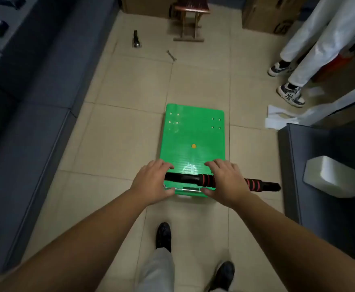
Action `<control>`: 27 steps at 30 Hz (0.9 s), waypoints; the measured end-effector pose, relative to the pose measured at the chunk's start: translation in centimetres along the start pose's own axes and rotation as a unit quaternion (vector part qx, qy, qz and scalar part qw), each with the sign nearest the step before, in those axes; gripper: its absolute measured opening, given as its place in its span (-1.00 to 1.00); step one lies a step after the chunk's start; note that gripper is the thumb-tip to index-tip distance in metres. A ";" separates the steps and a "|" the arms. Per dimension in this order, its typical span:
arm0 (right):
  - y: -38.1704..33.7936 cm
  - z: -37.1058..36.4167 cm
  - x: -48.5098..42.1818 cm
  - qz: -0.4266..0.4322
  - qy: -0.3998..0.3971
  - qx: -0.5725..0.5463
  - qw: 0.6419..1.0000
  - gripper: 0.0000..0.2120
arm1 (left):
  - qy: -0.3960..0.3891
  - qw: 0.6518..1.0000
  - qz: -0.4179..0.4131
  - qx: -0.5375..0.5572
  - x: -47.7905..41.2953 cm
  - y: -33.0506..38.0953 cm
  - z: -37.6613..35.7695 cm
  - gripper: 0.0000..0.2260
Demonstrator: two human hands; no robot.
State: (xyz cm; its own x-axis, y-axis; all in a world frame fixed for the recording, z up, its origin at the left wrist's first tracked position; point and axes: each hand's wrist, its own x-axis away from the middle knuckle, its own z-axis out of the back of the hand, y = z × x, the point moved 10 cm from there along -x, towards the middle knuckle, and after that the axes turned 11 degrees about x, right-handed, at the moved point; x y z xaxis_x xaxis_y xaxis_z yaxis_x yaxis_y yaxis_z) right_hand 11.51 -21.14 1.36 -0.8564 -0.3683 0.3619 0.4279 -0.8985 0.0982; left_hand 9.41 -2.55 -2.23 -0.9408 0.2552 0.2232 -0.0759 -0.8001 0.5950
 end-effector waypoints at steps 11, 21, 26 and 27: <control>-0.5 -2.6 -2.4 0.004 0.013 0.002 1.000 -0.73 | -0.052 0.961 0.115 0.245 -3.0 -6.9 -6.3 -0.81; 2.5 -2.1 0.2 0.056 0.115 -0.029 0.991 -0.73 | -0.096 0.951 0.115 0.270 -2.5 -2.4 -7.7 -0.76; 5.7 -1.5 3.9 0.058 0.144 -0.106 0.982 -0.72 | -0.108 0.972 0.115 0.172 -0.7 3.4 -5.3 -0.79; 6.4 -1.4 4.8 0.055 0.152 -0.129 0.978 -0.72 | -0.109 0.976 0.109 0.153 -0.3 4.9 -4.8 -0.77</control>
State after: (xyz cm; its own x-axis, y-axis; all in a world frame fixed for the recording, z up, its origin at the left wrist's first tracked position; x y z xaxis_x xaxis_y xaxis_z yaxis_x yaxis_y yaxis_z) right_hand 9.75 -28.98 2.39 -0.8729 -0.4842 0.0601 0.4680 -0.8658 -0.1773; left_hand 7.77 -9.16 -3.05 -0.8283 0.2324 0.5098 0.2521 -0.6581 0.7095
